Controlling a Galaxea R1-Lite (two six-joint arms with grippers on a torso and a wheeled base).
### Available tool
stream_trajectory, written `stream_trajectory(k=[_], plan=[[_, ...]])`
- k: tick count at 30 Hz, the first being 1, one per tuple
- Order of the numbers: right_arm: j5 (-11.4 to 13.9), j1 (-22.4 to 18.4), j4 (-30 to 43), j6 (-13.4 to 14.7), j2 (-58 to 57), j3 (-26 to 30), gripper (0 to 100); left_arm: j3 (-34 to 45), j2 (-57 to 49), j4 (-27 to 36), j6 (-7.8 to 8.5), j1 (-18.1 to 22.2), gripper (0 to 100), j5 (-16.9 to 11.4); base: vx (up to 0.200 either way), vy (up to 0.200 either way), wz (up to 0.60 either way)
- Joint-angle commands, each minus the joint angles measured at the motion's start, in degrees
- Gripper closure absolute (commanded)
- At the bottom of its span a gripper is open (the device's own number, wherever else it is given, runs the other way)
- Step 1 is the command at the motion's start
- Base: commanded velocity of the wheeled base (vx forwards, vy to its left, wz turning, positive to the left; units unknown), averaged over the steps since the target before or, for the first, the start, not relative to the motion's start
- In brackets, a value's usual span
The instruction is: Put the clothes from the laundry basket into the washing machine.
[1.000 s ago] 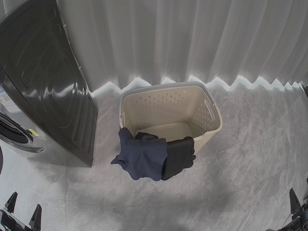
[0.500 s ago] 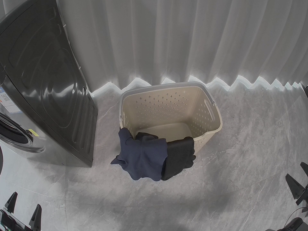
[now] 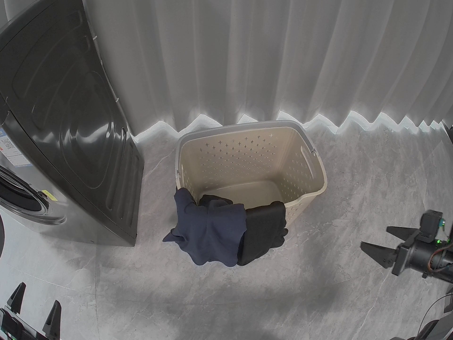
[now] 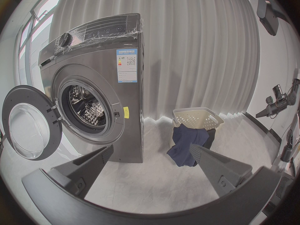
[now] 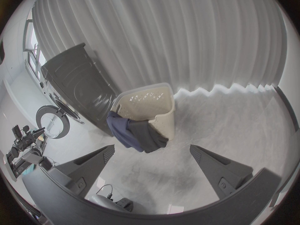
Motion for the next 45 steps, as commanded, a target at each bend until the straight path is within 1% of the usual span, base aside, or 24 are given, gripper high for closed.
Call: stream_trajectory(k=[1,3,4,5,7,9,15,17,20,25,31,35,38,40,41,44,45], plan=[[-0.31,6.07,-9.19,1.82,19.98,-3.39,0,0.92,-0.93,-0.01,-0.13,0.0,0,0.0,0.0,0.0,0.0],[-0.4,7.83,-9.89,3.14,21.3,-4.19,0,0.92,-0.93,-0.01,-0.04,0.0,0,0.0,0.0,0.0,0.0],[-0.49,7.92,-9.89,3.23,21.39,-4.27,0,0.92,-0.93,-0.01,-0.04,0.0,0,0.0,0.0,0.0,0.0],[-0.84,8.97,-9.8,4.28,22.62,-5.15,0,0.92,-0.93,-0.01,-0.04,0.0,0,0.0,0.0,0.0,0.0],[-2.59,9.59,-9.98,4.63,24.64,-6.12,0,0.92,-0.93,-0.01,-0.13,0.0,0,0.0,0.0,0.0,0.0],[-3.91,9.76,-10.07,4.63,26.75,-7.17,0,0.92,-0.93,-0.01,-0.31,0.0,0,0.0,0.0,0.0,0.0],[-4.35,10.29,-11.65,4.63,30.18,-9.02,0,0.92,-0.93,-0.01,-0.4,0.0,0,0.0,0.0,0.0,0.0],[-4.44,10.73,-11.82,4.63,30.88,-9.11,0,0.92,-0.93,-0.01,-0.4,0.0,0,0.0,0.0,0.0,0.0],[-4.53,10.99,-12.0,4.63,32.02,-8.93,0,0.92,-0.93,-0.01,-0.4,0.0,0,0.0,0.2,0.0,0.0],[-4.62,11.61,-12.61,4.72,34.66,-9.11,0,0.92,-0.93,-0.01,-0.48,0.0,0,0.0,0.0,0.0,0.0],[-6.55,13.98,-16.75,4.72,38.7,-9.2,0,0.92,-0.93,-0.01,-0.48,0.0,0,0.09,0.0,0.0,0.0],[-6.73,14.86,-20.17,4.72,42.48,-9.2,0,0.92,-0.93,-0.01,-0.57,0.0,0,0.0,0.0,0.0,0.0],[-8.13,15.65,-22.63,4.54,44.33,-9.28,0,0.92,-0.93,-0.01,-0.48,0.0,0,0.0,0.0,0.0,0.0],[-8.22,15.74,-22.81,4.54,44.42,-9.37,0,0.92,-0.93,-0.01,-0.48,0.0,0,0.0,0.0,0.0,0.0],[-8.48,16.09,-24.3,4.54,45.65,-10.07,0,0.92,-0.93,-0.01,-0.48,0.0,0,0.0,0.0,0.0,0.0],[-8.48,16.09,-24.39,4.54,46.09,-10.78,0,0.92,-0.93,-0.01,-0.48,0.0,0,0.09,-0.2,0.0,0.0],[-8.48,16.53,-24.39,4.72,46.44,-12.01,0,0.92,-0.93,-0.01,-0.57,0.0,0,0.09,0.0,0.0,0.0]])
